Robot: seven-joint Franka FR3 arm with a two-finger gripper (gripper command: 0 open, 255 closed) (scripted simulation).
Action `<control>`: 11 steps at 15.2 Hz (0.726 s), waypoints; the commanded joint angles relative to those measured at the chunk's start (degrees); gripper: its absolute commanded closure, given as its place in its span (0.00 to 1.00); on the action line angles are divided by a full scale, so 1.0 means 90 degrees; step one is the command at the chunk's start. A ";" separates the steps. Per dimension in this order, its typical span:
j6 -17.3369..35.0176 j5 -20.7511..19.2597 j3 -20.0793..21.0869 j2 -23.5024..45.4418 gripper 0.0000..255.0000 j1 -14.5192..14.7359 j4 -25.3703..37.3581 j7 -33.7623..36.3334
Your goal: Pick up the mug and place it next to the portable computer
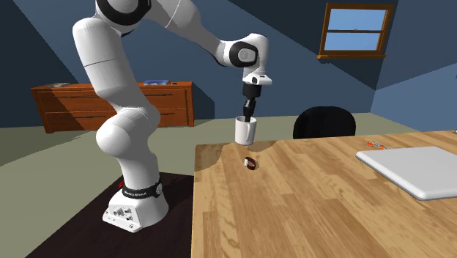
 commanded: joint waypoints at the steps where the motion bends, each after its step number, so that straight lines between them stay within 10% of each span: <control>1: -0.0184 0.0023 -0.0027 -0.0074 1.00 0.0004 0.0115 -0.0017; 11: -0.1069 0.0069 -0.0168 -0.0334 1.00 -0.0003 0.0761 -0.0081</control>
